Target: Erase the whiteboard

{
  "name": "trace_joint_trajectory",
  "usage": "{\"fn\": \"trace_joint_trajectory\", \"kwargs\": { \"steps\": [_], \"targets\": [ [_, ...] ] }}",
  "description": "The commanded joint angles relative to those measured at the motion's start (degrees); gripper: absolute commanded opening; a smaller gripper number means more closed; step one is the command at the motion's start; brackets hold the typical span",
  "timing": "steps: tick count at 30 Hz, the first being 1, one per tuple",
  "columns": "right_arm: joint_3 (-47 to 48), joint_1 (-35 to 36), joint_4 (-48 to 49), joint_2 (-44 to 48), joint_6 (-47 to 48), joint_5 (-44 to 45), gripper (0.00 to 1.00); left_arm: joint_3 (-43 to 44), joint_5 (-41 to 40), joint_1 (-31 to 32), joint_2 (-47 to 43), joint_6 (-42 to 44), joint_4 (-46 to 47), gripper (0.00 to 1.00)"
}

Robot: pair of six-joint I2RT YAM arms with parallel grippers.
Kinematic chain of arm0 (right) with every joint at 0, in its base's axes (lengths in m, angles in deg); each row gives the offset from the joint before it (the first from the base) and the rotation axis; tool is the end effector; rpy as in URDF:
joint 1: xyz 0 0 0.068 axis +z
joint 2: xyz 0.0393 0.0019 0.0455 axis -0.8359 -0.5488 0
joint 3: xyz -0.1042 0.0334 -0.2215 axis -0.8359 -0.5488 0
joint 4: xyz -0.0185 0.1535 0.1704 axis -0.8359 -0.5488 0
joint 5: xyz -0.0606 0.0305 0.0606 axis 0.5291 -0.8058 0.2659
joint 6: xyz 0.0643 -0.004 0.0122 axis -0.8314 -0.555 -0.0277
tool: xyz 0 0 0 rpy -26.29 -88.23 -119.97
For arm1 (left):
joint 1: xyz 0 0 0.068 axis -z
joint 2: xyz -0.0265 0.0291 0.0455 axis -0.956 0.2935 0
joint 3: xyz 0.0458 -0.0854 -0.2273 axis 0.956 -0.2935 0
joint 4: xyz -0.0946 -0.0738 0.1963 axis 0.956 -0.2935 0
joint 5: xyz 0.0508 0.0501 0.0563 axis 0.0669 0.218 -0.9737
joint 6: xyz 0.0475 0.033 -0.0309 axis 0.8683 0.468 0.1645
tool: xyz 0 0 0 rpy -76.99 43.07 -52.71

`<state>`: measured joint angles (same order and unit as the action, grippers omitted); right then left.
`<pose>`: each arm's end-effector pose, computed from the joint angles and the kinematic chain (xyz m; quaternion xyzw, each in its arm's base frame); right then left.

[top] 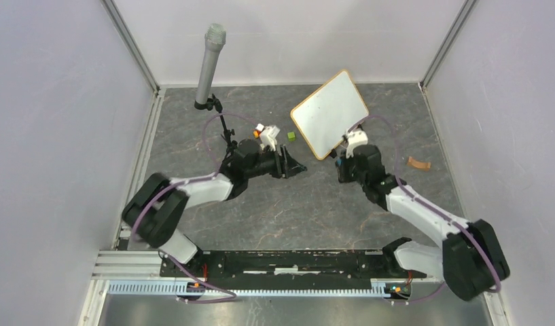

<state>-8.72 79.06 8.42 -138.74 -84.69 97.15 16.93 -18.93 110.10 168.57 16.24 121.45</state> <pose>0.2346 0.0879 0.1978 -0.0515 0.8780 0.0700 0.4706 0.2555 -0.2210 0.1885 0.1146 0.7871 -0.4952 0.3495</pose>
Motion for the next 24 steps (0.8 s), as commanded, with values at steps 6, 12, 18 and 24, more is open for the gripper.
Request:
{"fn": "trace_joint_trajectory", "kwargs": {
  "steps": [6,12,18,24],
  "targets": [
    [-6.79,19.99,-23.17,10.9,-1.65,-2.79,0.11,-13.98,-0.94,2.05,-41.93,-3.69,-15.09,0.68],
    [-6.81,33.81,-26.24,11.33,-5.98,0.2,0.36,-9.73,-5.74,2.07,-65.82,0.55,-39.49,0.75],
    [1.58,36.54,-33.44,14.56,-5.39,5.64,0.79,3.29,-8.35,2.04,-71.69,7.02,-56.83,0.78],
    [14.06,36.54,-41.5,18.87,-2.28,9.33,0.96,13.99,-12.33,2.03,-71.64,12.55,-65.61,0.79]
  ]
}}
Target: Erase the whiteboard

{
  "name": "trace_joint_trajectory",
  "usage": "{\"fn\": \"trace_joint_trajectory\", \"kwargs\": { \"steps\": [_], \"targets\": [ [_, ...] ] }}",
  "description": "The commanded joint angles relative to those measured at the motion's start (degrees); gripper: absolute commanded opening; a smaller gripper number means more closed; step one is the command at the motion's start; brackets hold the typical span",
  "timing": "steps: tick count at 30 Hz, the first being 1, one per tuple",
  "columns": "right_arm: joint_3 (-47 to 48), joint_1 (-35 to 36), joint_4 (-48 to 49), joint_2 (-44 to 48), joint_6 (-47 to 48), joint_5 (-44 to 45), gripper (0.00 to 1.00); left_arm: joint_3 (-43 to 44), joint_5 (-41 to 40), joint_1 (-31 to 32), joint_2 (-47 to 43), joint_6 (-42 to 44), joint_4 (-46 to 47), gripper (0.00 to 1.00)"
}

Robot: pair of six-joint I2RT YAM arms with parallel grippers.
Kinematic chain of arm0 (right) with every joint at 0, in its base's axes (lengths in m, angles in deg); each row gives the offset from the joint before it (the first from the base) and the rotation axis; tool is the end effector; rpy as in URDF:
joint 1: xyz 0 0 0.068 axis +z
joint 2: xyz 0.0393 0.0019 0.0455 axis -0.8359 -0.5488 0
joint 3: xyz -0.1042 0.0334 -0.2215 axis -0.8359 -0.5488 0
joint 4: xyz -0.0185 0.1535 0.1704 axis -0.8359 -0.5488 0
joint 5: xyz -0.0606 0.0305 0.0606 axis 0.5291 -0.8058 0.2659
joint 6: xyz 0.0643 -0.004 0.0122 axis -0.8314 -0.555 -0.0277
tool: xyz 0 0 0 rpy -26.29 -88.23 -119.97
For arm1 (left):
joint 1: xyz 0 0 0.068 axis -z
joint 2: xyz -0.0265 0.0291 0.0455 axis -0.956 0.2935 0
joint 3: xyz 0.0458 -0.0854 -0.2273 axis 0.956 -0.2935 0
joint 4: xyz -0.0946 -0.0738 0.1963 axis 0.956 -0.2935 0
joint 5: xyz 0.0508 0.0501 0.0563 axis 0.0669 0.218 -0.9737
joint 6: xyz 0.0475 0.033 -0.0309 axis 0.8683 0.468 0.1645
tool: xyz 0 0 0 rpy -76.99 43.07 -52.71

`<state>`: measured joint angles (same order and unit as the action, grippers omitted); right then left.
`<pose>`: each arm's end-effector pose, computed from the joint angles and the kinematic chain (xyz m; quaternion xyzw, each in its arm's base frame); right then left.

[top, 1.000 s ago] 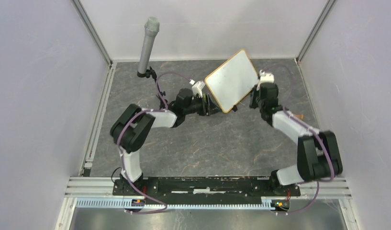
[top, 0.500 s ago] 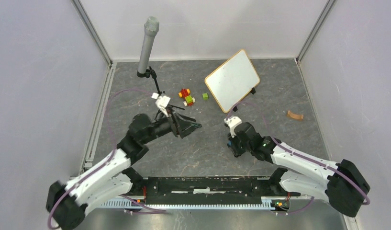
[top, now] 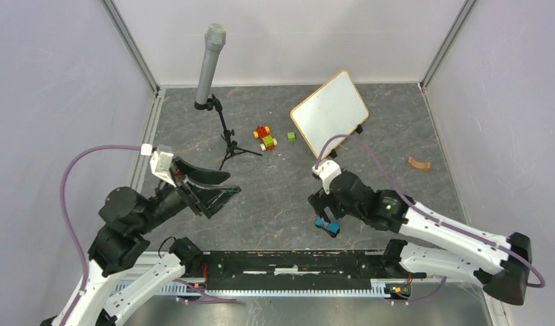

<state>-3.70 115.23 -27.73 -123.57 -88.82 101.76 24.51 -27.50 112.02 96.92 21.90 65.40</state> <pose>0.1055 0.1494 0.2194 -0.3078 0.8807 0.1176 0.3404 0.0551 -0.0635 0.3749 0.1379 0.6553 -0.5125 0.5375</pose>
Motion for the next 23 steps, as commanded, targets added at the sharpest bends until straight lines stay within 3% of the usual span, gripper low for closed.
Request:
{"fn": "trace_joint_trajectory", "kwargs": {
  "steps": [1,10,18,23],
  "targets": [
    [11.29,0.36,-6.09,4.82,2.36,5.86,0.98,7.76,-4.36,0.11,-0.01,7.69,-9.89,0.79],
    [34.61,0.36,-7.74,13.06,10.06,18.49,0.98,16.42,-10.98,0.11,0.84,12.55,-5.23,0.83],
    [37.84,0.33,3.79,22.13,17.97,20.27,0.98,21.7,-12.1,0.11,3.04,15.28,-1.58,0.85],
    [33.04,0.13,9.63,27.09,18.85,22.08,0.98,23.09,-12.8,0.11,2.98,15.65,-1.58,0.86]
  ]
}}
